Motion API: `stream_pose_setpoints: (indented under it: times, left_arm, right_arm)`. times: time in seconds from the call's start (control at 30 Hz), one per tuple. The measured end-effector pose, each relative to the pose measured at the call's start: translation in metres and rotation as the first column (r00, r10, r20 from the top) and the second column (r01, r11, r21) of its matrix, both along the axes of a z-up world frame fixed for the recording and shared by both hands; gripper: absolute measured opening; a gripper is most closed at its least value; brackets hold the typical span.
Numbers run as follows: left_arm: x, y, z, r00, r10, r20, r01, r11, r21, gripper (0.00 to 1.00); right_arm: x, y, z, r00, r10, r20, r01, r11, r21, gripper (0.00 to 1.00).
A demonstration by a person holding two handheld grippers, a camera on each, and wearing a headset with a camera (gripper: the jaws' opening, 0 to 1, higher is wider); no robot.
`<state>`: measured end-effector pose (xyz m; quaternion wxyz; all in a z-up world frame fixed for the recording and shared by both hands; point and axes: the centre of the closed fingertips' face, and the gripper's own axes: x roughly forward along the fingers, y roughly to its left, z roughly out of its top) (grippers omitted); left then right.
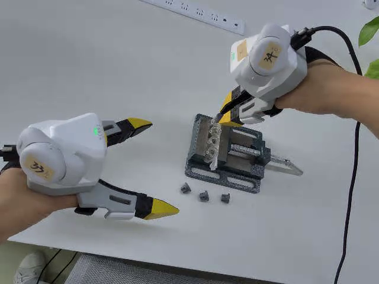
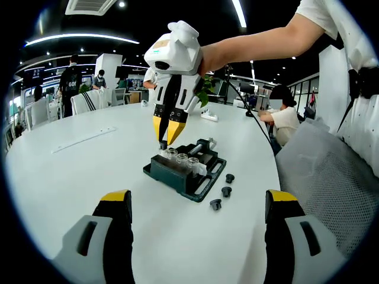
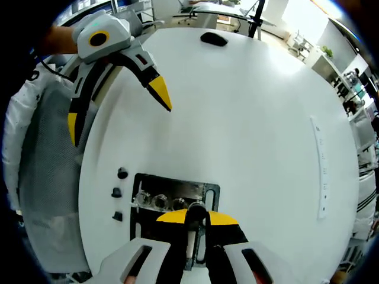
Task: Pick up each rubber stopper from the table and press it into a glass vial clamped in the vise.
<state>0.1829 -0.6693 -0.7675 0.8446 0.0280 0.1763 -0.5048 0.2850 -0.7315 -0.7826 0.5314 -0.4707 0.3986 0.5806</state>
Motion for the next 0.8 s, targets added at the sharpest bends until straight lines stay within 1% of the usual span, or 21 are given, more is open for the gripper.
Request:
stream_pose_setpoints:
  times: [0.07,0.2,0.27,0.47,0.63,0.73,0.8]
  left_arm:
    - [0.0004,-0.0001,-0.0001,1.000,0.000,0.000,0.000,1.000,-0.001,0.93]
    - [0.0015,-0.0003,0.0010,1.000,0.001,-0.001,-0.001,1.000,-0.006,0.93]
    - [0.0020,-0.0005,0.0015,1.000,0.001,0.001,-0.001,1.000,-0.007,0.93]
    - [0.0033,-0.0006,0.0024,1.000,0.004,0.000,-0.004,1.000,-0.013,0.92]
    - [0.0036,-0.0008,0.0021,1.000,0.004,-0.002,-0.004,1.000,-0.014,0.92]
    - [0.0041,-0.0014,0.0024,1.000,0.005,-0.002,-0.005,1.000,-0.018,0.92]
    - [0.0045,-0.0016,0.0021,1.000,0.005,-0.001,-0.005,1.000,-0.019,0.92]
  right_arm:
    - [-0.0001,0.0000,-0.0002,1.000,0.003,-0.001,-0.003,1.000,-0.017,0.06]
    - [-0.0002,0.0013,0.0002,1.000,-0.001,-0.001,0.001,0.999,-0.034,0.06]
    - [-0.0001,-0.0014,-0.0013,1.000,-0.002,0.009,0.003,0.999,-0.044,0.06]
    - [0.0009,-0.0017,-0.0014,1.000,-0.025,0.016,0.026,0.998,-0.053,0.05]
    - [0.0017,0.0018,-0.0016,1.000,-0.020,0.020,0.021,0.997,-0.075,0.05]
    - [0.0001,0.0008,-0.0027,1.000,-0.011,0.029,0.014,0.996,-0.093,0.04]
    - [0.0023,0.0002,-0.0045,0.999,-0.009,0.033,0.012,0.995,-0.103,0.04]
